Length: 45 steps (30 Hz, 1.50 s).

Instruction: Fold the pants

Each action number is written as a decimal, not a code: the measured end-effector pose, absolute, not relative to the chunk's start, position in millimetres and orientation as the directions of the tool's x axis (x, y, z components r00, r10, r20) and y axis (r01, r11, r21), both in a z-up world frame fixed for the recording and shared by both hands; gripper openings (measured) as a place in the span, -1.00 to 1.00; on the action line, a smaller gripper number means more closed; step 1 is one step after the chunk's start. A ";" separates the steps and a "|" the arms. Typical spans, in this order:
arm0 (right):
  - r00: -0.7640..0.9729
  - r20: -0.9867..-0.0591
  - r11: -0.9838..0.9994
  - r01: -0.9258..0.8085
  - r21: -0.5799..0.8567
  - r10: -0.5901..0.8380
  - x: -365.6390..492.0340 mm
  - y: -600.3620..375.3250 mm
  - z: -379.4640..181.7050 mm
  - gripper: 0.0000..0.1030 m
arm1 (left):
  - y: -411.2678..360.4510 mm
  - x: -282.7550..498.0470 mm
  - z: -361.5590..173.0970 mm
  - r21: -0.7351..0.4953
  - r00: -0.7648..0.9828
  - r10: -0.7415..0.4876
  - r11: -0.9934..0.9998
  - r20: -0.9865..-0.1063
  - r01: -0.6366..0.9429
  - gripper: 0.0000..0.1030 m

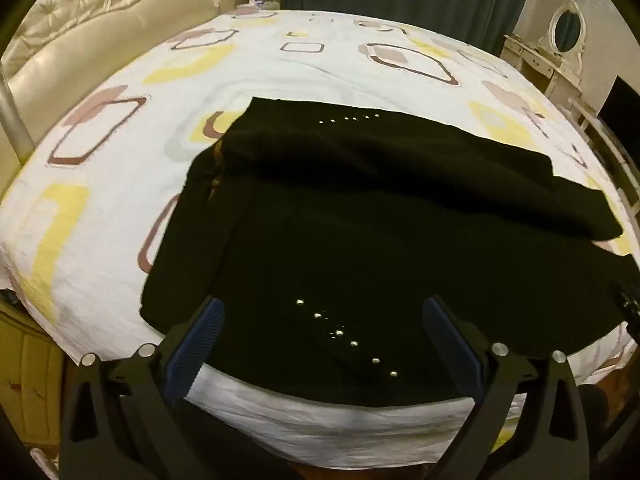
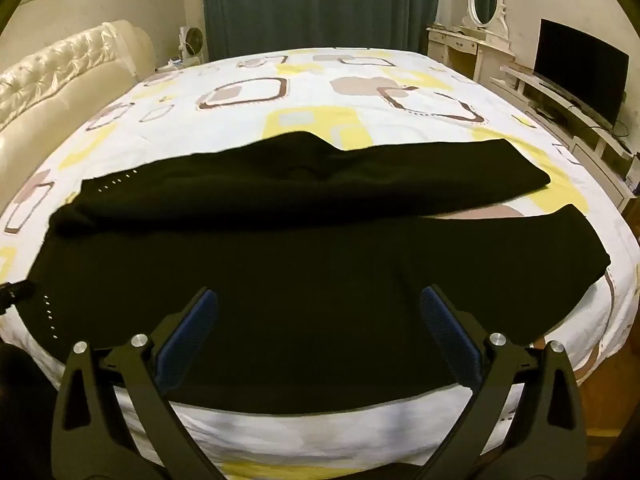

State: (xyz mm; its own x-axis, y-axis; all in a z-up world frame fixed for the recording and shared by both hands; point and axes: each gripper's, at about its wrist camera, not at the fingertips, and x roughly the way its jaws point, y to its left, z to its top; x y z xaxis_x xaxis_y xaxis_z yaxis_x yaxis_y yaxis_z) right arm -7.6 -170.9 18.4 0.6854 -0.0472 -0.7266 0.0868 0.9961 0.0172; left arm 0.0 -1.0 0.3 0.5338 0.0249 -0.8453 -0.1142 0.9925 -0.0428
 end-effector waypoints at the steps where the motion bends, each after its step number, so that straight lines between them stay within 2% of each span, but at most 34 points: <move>1: 0.686 -0.727 0.996 0.087 0.025 -0.042 -7.2 -171.2 18.6 0.96 | -1.6 0.1 0.5 -0.041 0.537 0.024 0.993 -0.843 -0.108 0.93; 6: 0.696 -0.718 0.991 0.107 0.086 -0.013 -10.9 -183.6 20.7 0.96 | -7.4 -3.5 -1.1 -0.064 0.549 -0.019 0.996 -0.835 -0.063 0.93; 13: 0.676 -0.735 0.992 0.122 0.041 -0.052 -5.2 -177.3 10.3 0.96 | -24.0 -10.8 4.7 -0.017 0.582 -0.013 1.000 -0.813 -0.001 0.93; 45: 0.659 -0.751 0.993 0.111 0.041 -0.042 -2.6 -177.3 2.1 0.96 | -19.3 -9.5 2.8 -0.027 0.572 -0.009 0.999 -0.820 -0.022 0.93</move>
